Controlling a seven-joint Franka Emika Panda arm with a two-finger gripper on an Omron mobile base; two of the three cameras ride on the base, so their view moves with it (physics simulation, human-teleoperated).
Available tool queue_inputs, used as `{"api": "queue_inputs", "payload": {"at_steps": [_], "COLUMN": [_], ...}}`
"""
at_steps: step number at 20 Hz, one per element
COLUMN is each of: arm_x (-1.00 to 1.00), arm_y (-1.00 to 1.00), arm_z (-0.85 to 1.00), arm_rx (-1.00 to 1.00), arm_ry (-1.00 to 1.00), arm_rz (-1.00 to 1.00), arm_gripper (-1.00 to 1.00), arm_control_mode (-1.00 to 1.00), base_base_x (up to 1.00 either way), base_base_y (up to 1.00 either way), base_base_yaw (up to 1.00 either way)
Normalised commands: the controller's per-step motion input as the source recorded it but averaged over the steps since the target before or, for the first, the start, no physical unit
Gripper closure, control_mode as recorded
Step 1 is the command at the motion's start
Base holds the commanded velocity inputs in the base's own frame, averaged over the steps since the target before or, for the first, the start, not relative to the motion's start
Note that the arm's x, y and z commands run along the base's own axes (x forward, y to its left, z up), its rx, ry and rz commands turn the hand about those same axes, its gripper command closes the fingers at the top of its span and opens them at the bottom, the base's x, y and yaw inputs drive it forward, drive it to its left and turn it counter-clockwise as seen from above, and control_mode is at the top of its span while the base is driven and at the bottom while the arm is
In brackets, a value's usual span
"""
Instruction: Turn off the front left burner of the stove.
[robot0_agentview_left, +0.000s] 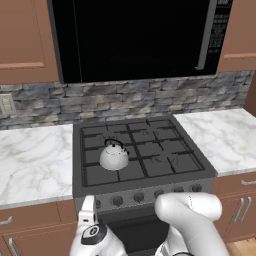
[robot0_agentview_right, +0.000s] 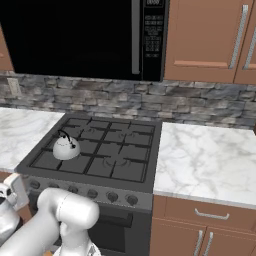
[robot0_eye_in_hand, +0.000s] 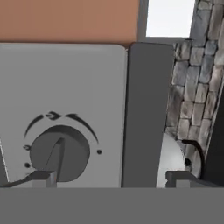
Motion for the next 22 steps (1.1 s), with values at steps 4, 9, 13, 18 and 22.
{"api": "queue_inputs", "payload": {"at_steps": [4, 9, 13, 18, 22], "arm_x": [0.35, 0.30, 0.09, 0.05, -0.02], "arm_y": [-0.04, -0.01, 0.00, 0.00, 0.00], "arm_z": [-0.13, -0.10, -0.18, -0.09, 0.00], "arm_rx": [0.00, 0.00, 0.01, 0.01, 0.01], "arm_ry": [0.00, 0.00, 0.00, 0.00, 0.00], "arm_rz": [0.10, 0.09, 0.07, 0.05, 0.02], "arm_gripper": [-1.00, -1.00, -1.00, -1.00, -1.00], "arm_control_mode": [-1.00, -1.00, -1.00, -1.00, -1.00], "base_base_x": [0.00, 0.00, 0.00, 0.00, 0.00], "base_base_y": [0.00, 0.00, 0.00, 0.00, 0.00], "base_base_yaw": [0.00, 0.00, 0.00, 0.00, 0.00]}}
